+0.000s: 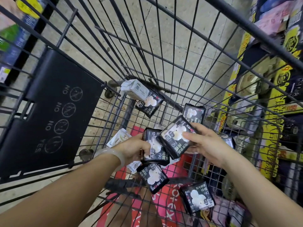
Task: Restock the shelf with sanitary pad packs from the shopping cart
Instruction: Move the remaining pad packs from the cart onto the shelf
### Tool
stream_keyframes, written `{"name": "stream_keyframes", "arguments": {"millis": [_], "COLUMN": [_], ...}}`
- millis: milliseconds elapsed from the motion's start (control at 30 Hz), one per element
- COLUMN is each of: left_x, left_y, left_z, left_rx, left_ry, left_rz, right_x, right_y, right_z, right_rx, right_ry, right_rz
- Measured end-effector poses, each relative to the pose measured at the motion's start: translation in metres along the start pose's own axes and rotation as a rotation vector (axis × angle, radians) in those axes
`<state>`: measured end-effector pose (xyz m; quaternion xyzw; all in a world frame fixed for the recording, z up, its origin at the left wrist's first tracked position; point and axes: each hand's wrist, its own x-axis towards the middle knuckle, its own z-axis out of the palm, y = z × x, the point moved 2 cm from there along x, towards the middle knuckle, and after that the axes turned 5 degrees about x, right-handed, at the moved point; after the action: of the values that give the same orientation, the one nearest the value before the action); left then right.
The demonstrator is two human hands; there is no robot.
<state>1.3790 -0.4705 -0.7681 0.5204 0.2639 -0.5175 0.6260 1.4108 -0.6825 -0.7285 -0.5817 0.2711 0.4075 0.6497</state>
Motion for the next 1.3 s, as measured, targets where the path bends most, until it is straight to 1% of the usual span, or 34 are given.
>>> {"name": "stream_keyframes", "arguments": {"millis": [100, 167, 233, 333, 400, 467, 500, 533, 600, 633, 733, 800, 867, 933, 1033, 1100, 1133, 1200, 1300], "left_x": [-0.003, -0.005, -0.007, -0.005, 0.000, 0.001, 0.003, 0.004, 0.005, 0.003, -0.008, -0.015, -0.021, -0.026, -0.028, -0.032, -0.034, -0.037, -0.039], "left_y": [-0.001, 0.000, 0.000, -0.006, -0.010, -0.010, -0.009, -0.008, -0.008, -0.007, -0.012, -0.013, -0.012, -0.007, 0.003, 0.009, 0.011, 0.014, 0.012], "left_z": [0.003, 0.004, 0.006, 0.007, 0.006, 0.008, 0.010, 0.013, 0.017, 0.020, 0.028, 0.025, 0.014, -0.001, -0.017, -0.020, -0.022, -0.024, -0.027], "left_rx": [0.036, -0.055, -0.078, 0.041, 0.036, -0.057, -0.133, -0.222, -0.346, -0.346, -0.221, -0.168, -0.187, -0.205, -0.044, 0.071, 0.086, 0.071, 0.003], "left_ry": [-0.047, -0.115, -0.129, -0.114, -0.064, -0.031, -0.022, -0.016, 0.011, 0.018, -0.048, -0.107, -0.170, -0.177, -0.157, -0.213, -0.224, -0.188, -0.075], "left_rz": [-0.020, -0.029, -0.035, -0.062, -0.050, -0.010, 0.001, 0.023, 0.082, 0.104, 0.128, 0.108, 0.068, 0.046, 0.018, -0.012, -0.032, -0.070, -0.067], "right_x": [0.000, -0.001, -0.001, 0.001, 0.002, -0.001, -0.004, -0.008, -0.016, -0.018, -0.016, -0.011, -0.010, -0.005, 0.002, 0.006, 0.009, 0.016, 0.023], "right_y": [-0.008, -0.013, -0.016, -0.016, -0.011, -0.007, -0.005, -0.004, 0.000, 0.002, -0.002, -0.003, -0.005, -0.002, -0.001, -0.006, -0.009, -0.015, -0.019], "right_z": [0.004, 0.012, 0.021, 0.032, 0.037, 0.041, 0.044, 0.051, 0.062, 0.065, 0.063, 0.053, 0.049, 0.045, 0.055, 0.069, 0.075, 0.083, 0.089], "right_rx": [-0.167, -0.244, -0.289, -0.444, -0.425, -0.295, -0.241, -0.236, -0.331, -0.373, -0.353, -0.327, -0.312, -0.362, -0.464, -0.529, -0.553, -0.582, -0.560], "right_ry": [-0.090, -0.143, -0.159, -0.095, 0.007, 0.138, 0.172, 0.165, 0.043, -0.012, -0.079, -0.125, -0.172, -0.185, -0.246, -0.316, -0.333, -0.346, -0.370], "right_rz": [0.027, 0.041, 0.029, -0.046, -0.116, -0.179, -0.186, -0.172, -0.124, -0.102, 0.013, 0.070, 0.084, 0.087, 0.079, 0.051, 0.035, 0.018, 0.023]}}
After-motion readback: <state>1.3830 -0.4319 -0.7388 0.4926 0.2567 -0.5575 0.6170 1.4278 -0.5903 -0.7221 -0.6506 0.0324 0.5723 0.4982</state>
